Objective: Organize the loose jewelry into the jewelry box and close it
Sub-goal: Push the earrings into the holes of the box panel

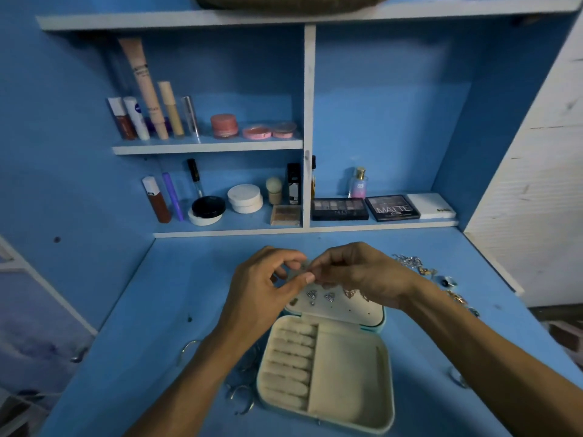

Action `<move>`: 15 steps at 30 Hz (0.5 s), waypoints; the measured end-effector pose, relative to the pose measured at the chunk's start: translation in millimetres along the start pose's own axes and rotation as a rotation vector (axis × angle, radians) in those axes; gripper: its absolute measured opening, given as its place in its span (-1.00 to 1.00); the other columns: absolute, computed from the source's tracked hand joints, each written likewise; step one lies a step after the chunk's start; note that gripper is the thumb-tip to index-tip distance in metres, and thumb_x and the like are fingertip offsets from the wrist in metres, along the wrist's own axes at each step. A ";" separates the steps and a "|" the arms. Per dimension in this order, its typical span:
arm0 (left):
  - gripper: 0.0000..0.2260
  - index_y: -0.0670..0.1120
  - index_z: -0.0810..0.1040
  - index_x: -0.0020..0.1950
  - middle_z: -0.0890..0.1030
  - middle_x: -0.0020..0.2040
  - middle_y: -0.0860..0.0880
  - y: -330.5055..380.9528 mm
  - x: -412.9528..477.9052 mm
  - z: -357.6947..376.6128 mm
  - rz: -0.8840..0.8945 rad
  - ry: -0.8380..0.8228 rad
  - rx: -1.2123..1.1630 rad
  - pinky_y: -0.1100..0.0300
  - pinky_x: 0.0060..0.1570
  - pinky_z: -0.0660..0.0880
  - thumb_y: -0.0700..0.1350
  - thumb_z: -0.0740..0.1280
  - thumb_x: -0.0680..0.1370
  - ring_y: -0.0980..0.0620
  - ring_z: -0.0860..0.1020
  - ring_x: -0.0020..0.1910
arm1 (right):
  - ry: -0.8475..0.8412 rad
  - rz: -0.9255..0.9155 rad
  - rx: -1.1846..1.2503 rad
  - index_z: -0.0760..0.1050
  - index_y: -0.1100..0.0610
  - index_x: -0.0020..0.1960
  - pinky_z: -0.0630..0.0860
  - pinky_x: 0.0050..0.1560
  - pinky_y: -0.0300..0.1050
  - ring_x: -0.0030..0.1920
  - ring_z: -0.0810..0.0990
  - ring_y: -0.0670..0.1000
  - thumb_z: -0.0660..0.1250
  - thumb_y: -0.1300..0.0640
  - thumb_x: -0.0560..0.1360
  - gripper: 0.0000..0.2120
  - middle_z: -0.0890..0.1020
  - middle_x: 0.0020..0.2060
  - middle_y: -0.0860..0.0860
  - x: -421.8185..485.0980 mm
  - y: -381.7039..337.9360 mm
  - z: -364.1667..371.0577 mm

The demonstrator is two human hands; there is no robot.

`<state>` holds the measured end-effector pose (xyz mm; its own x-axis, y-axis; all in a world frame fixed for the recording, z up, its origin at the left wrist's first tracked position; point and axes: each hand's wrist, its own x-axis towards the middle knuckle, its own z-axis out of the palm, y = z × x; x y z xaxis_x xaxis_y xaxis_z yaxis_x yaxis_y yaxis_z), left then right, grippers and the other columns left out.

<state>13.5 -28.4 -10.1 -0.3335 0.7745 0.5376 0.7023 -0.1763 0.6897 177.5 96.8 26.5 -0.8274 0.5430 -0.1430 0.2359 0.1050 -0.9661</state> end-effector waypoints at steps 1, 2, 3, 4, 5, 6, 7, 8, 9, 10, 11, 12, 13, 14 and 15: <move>-0.78 0.03 0.68 0.04 0.63 -0.10 0.14 0.0 0.5 1.0 0.004 -0.010 0.005 0.31 -0.17 0.51 -0.09 0.58 0.43 0.09 0.59 -0.15 | -0.010 0.010 -0.027 0.64 0.31 0.08 0.40 -0.33 -0.36 -0.32 0.56 -0.17 0.38 0.28 0.55 -0.85 0.64 -0.30 -0.02 -0.6 -0.5 -2.7; -0.77 0.03 0.68 0.05 0.63 -0.09 0.15 -0.4 0.4 1.7 0.009 -0.018 0.009 0.31 -0.16 0.51 -0.08 0.58 0.43 0.09 0.58 -0.14 | -0.029 0.015 -0.068 0.65 0.28 0.06 0.41 -0.30 -0.34 -0.31 0.56 -0.16 0.39 0.26 0.55 -0.86 0.64 -0.29 -0.03 -1.2 -0.6 -4.5; -0.76 0.03 0.68 0.06 0.62 -0.09 0.15 -0.5 0.3 2.2 0.011 -0.022 0.011 0.30 -0.16 0.51 -0.06 0.58 0.43 0.10 0.58 -0.13 | -0.049 0.015 -0.112 0.66 0.24 0.04 0.43 -0.27 -0.32 -0.29 0.56 -0.15 0.39 0.23 0.55 -0.88 0.65 -0.28 -0.03 -2.0 -0.8 -5.9; -0.76 0.04 0.68 0.06 0.62 -0.08 0.16 -0.3 0.2 3.0 0.012 -0.025 0.012 0.29 -0.15 0.51 -0.03 0.57 0.43 0.11 0.58 -0.11 | -0.060 0.010 -0.150 0.67 0.19 0.02 0.44 -0.24 -0.30 -0.26 0.56 -0.14 0.39 0.21 0.56 -0.89 0.66 -0.27 -0.02 -3.2 -1.3 -6.5; -0.76 0.06 0.67 0.06 0.62 -0.08 0.17 -0.3 0.3 4.0 0.012 -0.025 0.015 0.27 -0.14 0.51 0.00 0.55 0.43 0.11 0.58 -0.10 | -0.058 0.005 -0.187 0.68 0.15 0.01 0.44 -0.24 -0.29 -0.23 0.56 -0.12 0.39 0.18 0.56 -0.90 0.66 -0.25 -0.01 -4.4 -2.2 -6.9; -0.76 0.06 0.67 0.06 0.61 -0.08 0.18 -0.1 0.5 5.0 0.016 -0.023 0.023 0.27 -0.14 0.52 0.04 0.53 0.43 0.12 0.58 -0.10 | -0.045 0.000 -0.219 0.68 0.12 -0.01 0.43 -0.26 -0.31 -0.21 0.56 -0.11 0.38 0.17 0.57 -0.90 0.66 -0.24 0.02 -5.1 -3.0 -6.5; -0.76 0.06 0.67 0.06 0.61 -0.08 0.19 0.0 0.2 5.5 0.024 -0.022 0.036 0.26 -0.14 0.52 0.08 0.50 0.43 0.12 0.58 -0.09 | -0.032 -0.009 -0.241 0.67 0.10 -0.02 0.41 -0.29 -0.34 -0.21 0.56 -0.10 0.37 0.17 0.57 -0.90 0.66 -0.23 0.06 -5.5 -3.2 -5.7; -0.75 0.06 0.67 0.06 0.61 -0.09 0.20 0.4 0.6 6.5 0.039 -0.024 0.051 0.26 -0.14 0.52 0.11 0.47 0.43 0.13 0.57 -0.10 | -0.021 -0.021 -0.262 0.67 0.10 -0.02 0.41 -0.30 -0.36 -0.21 0.56 -0.10 0.36 0.18 0.58 -0.89 0.67 -0.21 0.11 -6.0 -3.7 -5.0; -0.73 0.06 0.67 0.06 0.60 -0.09 0.21 0.7 0.8 7.1 0.052 -0.026 0.065 0.27 -0.15 0.51 0.15 0.45 0.44 0.14 0.57 -0.10 | -0.018 -0.036 -0.282 0.67 0.10 -0.01 0.42 -0.29 -0.37 -0.21 0.55 -0.10 0.35 0.19 0.59 -0.88 0.67 -0.17 0.16 -6.6 -3.9 -4.5; -0.71 0.05 0.67 0.06 0.59 -0.09 0.22 0.5 1.6 7.7 0.055 -0.029 0.076 0.29 -0.15 0.51 0.17 0.43 0.43 0.15 0.56 -0.10 | -0.020 -0.052 -0.299 0.67 0.12 0.00 0.43 -0.26 -0.36 -0.21 0.55 -0.10 0.33 0.20 0.60 -0.87 0.68 -0.14 0.19 -7.1 -4.2 -4.6; -0.70 0.05 0.67 0.06 0.59 -0.10 0.23 -0.3 2.1 7.9 0.048 -0.031 0.084 0.32 -0.15 0.50 0.17 0.43 0.43 0.15 0.56 -0.10 | -0.026 -0.064 -0.311 0.67 0.13 0.01 0.43 -0.25 -0.35 -0.22 0.54 -0.11 0.32 0.22 0.60 -0.86 0.67 -0.14 0.19 -7.3 -3.5 -4.7; -0.70 0.05 0.68 0.06 0.59 -0.10 0.23 -1.6 2.5 8.3 0.038 -0.030 0.092 0.34 -0.15 0.49 0.17 0.45 0.42 0.16 0.56 -0.10 | -0.029 -0.072 -0.323 0.66 0.14 0.01 0.43 -0.25 -0.36 -0.24 0.53 -0.14 0.31 0.23 0.60 -0.86 0.67 -0.16 0.17 -7.7 -3.1 -4.7; -0.71 0.05 0.68 0.06 0.59 -0.09 0.23 -3.5 2.9 8.7 0.027 -0.030 0.101 0.37 -0.15 0.48 0.15 0.48 0.42 0.16 0.56 -0.10 | -0.025 -0.078 -0.342 0.66 0.13 0.00 0.42 -0.26 -0.37 -0.27 0.52 -0.17 0.30 0.22 0.60 -0.85 0.65 -0.21 0.10 -7.4 -2.5 -4.6; -0.71 0.05 0.67 0.07 0.59 -0.09 0.23 -5.8 2.9 9.4 0.014 -0.040 0.109 0.39 -0.14 0.47 0.13 0.52 0.43 0.16 0.55 -0.09 | -0.015 -0.082 -0.372 0.65 0.11 -0.01 0.41 -0.27 -0.39 -0.30 0.50 -0.20 0.30 0.22 0.61 -0.85 0.63 -0.25 0.02 -7.3 -1.4 -4.4; -0.72 0.05 0.67 0.08 0.58 -0.08 0.23 -7.7 2.8 10.1 0.000 -0.058 0.113 0.40 -0.14 0.45 0.11 0.54 0.44 0.17 0.55 -0.07 | -0.004 -0.085 -0.406 0.65 0.09 -0.01 0.41 -0.28 -0.39 -0.32 0.50 -0.22 0.29 0.21 0.61 -0.85 0.61 -0.27 -0.06 -6.8 0.5 -4.0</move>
<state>13.5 -18.7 -18.9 -0.2990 0.8090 0.5060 0.7700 -0.1087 0.6288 185.3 96.5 27.9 -0.8546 0.5148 -0.0677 0.3472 0.4698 -0.8116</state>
